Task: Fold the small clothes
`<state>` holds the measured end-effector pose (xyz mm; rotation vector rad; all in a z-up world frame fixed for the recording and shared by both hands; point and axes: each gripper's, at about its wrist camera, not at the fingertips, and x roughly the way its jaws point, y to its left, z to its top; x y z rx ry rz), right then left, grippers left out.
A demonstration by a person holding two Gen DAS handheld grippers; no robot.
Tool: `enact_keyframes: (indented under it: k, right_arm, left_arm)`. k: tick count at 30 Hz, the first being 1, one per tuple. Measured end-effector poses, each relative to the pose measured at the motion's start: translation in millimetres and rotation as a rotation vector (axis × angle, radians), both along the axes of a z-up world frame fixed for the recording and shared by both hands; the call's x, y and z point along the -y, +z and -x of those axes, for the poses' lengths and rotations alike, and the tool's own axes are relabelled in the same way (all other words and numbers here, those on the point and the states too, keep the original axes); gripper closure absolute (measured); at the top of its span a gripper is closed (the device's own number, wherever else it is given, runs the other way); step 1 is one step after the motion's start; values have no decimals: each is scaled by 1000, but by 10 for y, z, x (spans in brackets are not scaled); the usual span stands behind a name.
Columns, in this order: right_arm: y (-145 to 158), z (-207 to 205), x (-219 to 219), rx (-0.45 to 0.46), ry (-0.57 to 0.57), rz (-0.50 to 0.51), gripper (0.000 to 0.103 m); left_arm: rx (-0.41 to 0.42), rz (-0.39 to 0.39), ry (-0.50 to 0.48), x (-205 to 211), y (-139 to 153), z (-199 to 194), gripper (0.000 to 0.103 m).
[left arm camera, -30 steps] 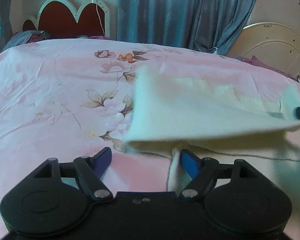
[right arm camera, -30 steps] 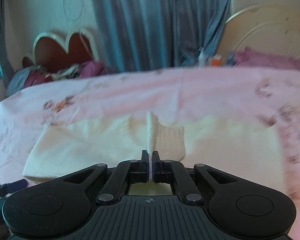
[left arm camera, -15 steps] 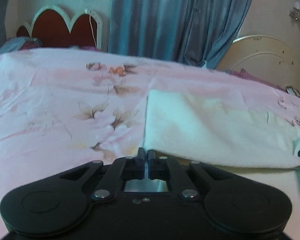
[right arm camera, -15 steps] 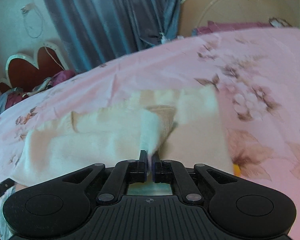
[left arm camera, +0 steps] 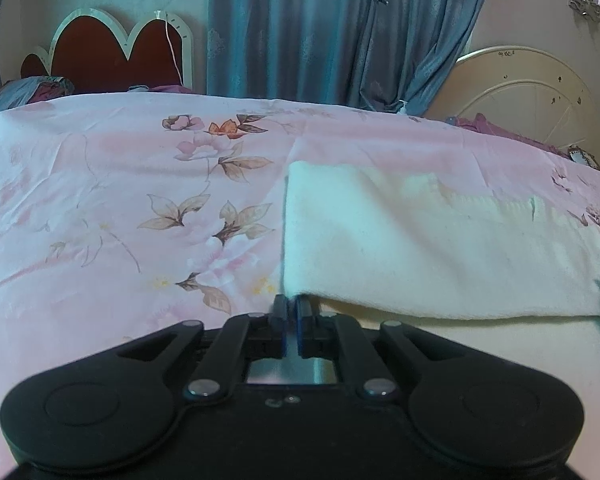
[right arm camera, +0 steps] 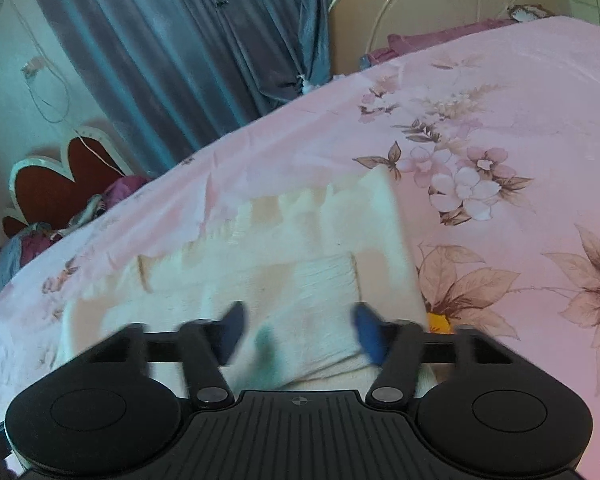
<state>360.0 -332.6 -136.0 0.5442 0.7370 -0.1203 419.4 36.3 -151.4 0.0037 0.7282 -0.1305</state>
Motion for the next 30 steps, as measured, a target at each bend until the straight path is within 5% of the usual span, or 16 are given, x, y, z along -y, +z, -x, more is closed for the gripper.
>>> enact_keyframes:
  k: [3, 5, 10, 16, 18, 20, 26, 30]
  right_arm:
    - [-49, -42, 1, -33, 11, 39, 72]
    - [-58, -30, 8, -45, 32, 60, 94]
    - [-74, 27, 136, -44, 20, 22, 91]
    - [-59, -23, 31, -34, 59, 13, 57]
    - [-34, -50, -73, -47, 70, 86, 66]
    - [-18, -58, -153, -51, 94, 142, 96]
    - [211, 117, -87, 41, 83, 218, 99]
    - [49, 90, -28, -44, 103, 236, 99]
  left_arm:
    - [-7, -10, -4, 20, -2, -4, 97]
    - [-9, -19, -8, 41, -5, -5, 96]
    - [-11, -29, -7, 74, -11, -1, 96]
    - [-4, -57, -11, 116, -19, 10, 96]
    - [-2, -65, -14, 121, -22, 9, 96]
    - [-1, -70, -13, 131, -22, 12, 96]
    - [-18, -44, -6, 99, 0, -11, 95]
    - [-44, -6, 2, 30, 47, -23, 91]
